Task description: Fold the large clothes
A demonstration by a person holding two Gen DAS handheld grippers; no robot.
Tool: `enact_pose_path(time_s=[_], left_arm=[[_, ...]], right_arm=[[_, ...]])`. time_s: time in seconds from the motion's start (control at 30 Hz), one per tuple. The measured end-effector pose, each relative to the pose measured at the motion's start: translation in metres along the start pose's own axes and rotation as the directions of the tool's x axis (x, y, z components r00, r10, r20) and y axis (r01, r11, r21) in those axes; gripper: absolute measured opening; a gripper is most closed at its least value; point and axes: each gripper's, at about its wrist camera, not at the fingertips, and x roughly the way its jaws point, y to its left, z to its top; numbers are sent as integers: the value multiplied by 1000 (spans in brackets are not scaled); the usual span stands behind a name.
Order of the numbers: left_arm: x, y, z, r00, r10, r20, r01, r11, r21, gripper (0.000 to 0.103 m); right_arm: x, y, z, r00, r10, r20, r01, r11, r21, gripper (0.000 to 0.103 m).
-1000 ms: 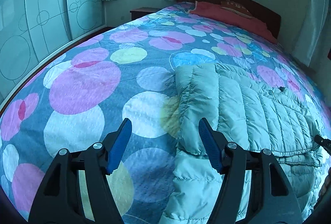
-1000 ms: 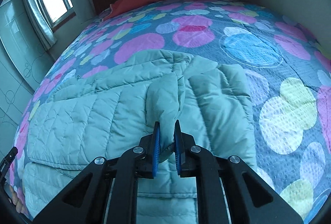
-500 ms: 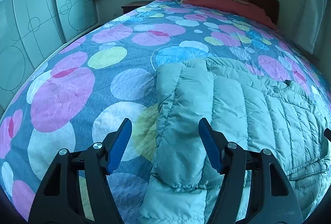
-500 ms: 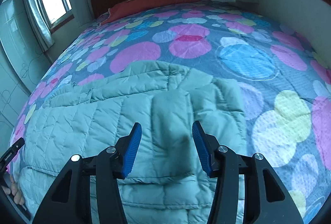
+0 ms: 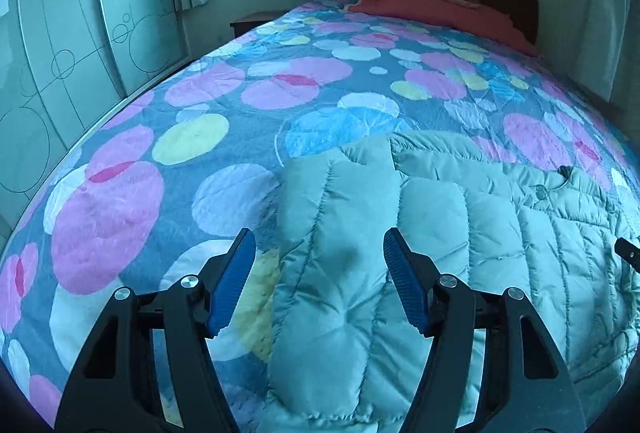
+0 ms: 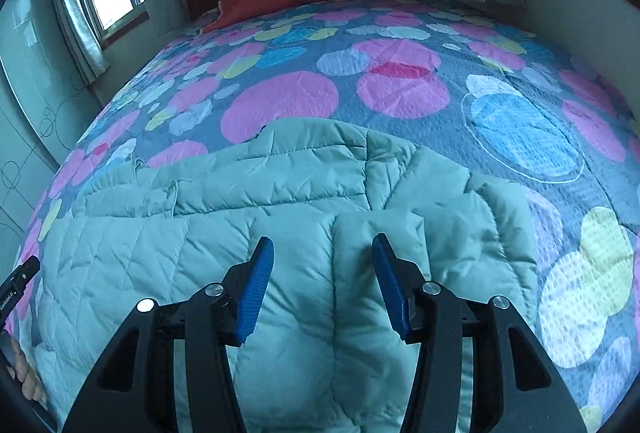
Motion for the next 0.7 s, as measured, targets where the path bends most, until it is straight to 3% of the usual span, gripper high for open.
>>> enact_pose_path(time_s=[0.07,0.1,0.33,0.43,0.5,0.7], left_arm=[[30,-4,-4,996,24,-87,-22,1000,21,68],[36,-1,-6,994,3,-108,-3,1000,3,68],[-9,11,-14,1000,-31,7,31,999,-39,67],[5,19,-25,999,0,-43,-2,999,-40,68],[21,24,-31,994,-27,-102,20,997,-68,71],[-12,39,-33,996,-46,-71,37,992,-123,70]], right_arm=[[23,1,-1,998,-22,-52,22,1000,-8,57],[31,0,-2,997,-18,-73,16,1000,-16,58],[-19,5,-19,999,-32,0,32,998,-51,58],[-22,-8,-41,998,-55,-30,53,998,-46,59],[-9,-18,-51,998,-34,-54,31,999,-40,62],[-41,-21,-52,999,-9,-31,8,1000,-15,62]])
